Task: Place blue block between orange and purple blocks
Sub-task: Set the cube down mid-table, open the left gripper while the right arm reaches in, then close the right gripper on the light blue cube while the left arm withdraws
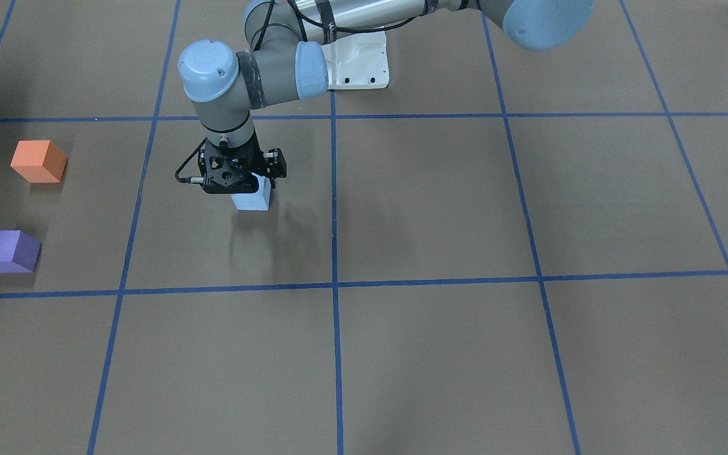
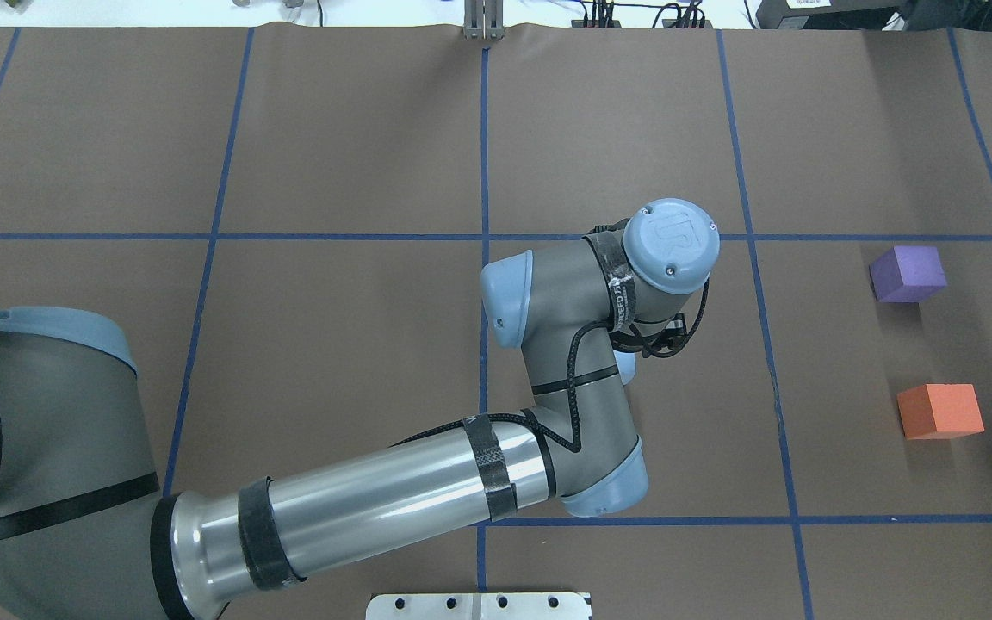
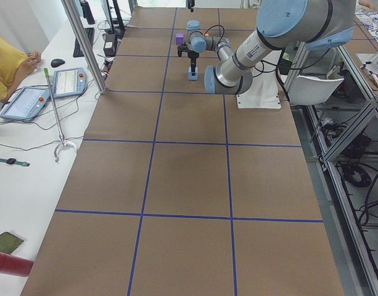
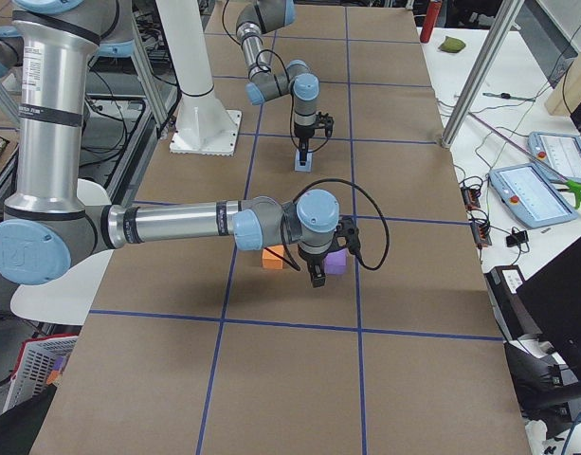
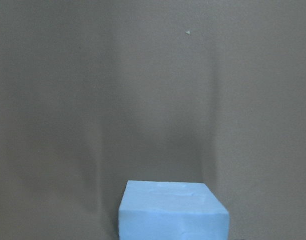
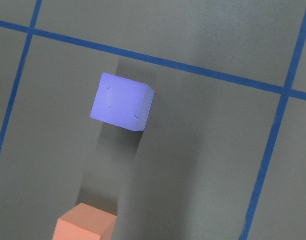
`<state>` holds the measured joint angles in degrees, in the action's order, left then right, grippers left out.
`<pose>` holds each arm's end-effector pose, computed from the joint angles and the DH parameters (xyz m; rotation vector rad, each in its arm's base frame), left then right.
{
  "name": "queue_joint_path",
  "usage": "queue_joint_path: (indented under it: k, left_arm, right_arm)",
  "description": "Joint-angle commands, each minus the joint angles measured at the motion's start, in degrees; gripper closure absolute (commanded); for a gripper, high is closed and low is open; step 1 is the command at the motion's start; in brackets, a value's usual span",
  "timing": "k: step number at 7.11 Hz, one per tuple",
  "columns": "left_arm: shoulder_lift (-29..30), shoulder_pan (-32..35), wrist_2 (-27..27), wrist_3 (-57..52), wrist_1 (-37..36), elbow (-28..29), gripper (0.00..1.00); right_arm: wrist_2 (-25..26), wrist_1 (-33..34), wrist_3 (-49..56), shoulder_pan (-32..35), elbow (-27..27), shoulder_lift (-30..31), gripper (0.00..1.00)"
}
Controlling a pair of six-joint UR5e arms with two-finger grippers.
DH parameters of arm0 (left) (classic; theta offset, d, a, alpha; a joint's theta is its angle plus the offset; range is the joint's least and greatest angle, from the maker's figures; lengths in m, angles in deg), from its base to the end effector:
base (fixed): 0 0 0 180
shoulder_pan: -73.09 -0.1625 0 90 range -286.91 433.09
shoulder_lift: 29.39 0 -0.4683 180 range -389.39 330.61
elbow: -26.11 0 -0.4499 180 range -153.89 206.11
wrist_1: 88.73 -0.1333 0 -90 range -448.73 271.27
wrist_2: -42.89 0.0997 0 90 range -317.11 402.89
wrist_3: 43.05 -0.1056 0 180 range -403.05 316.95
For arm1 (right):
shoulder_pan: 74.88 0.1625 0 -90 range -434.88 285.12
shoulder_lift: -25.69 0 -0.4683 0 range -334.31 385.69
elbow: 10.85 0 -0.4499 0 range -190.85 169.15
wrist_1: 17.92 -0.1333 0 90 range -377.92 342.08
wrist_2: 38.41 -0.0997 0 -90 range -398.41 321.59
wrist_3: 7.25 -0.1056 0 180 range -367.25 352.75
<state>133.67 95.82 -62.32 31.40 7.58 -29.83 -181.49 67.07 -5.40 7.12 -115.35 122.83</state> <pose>0.8264 -0.4607 0.0166 0.0202 0.8247 -0.0132 -0.0210 -0.5009 0.6101 0.1508 -0.9346 -0.2589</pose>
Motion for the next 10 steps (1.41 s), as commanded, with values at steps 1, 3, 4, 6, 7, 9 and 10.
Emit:
queue_joint_path:
  k: [1, 3, 4, 6, 7, 9, 10]
  left_arm:
    - [-0.81, 2.65, -0.43, -0.01, -0.77, -5.27, 0.00]
    - [-10.52, 6.07, -2.87, -0.01, -6.02, -20.87, 0.00]
    - [-20.49, 9.66, -6.64, -0.19, -6.14, -32.63, 0.00]
    - [-36.86, 13.99, -7.81, -8.32, -6.58, -48.06, 0.00]
    - [-42.16, 17.31, -11.82, -9.75, -5.79, -51.34, 0.00]
    - [-47.81, 20.94, -14.67, -10.03, -5.96, -57.06, 0.00]
    - [-47.93, 20.86, -14.50, -10.03, -5.96, -56.92, 0.00]
  right_arm:
    - [0.08, -0.09, -13.43, -5.05, -2.19, -6.65, 0.00]
    - [1.65, 0.00, -35.76, -13.84, -4.13, -15.09, 0.00]
    - [5.93, 0.00, -46.40, -20.06, -5.44, -19.14, 0.00]
    - [18.30, 0.09, -63.04, -33.42, -6.33, -26.00, 0.00]
    - [23.06, 0.09, -68.86, -40.18, -5.72, -27.86, 0.01]
    - [30.72, 0.17, -77.58, -48.48, -2.75, -32.61, 0.01]
    - [32.41, 0.09, -77.71, -49.73, -1.51, -32.63, 0.01]
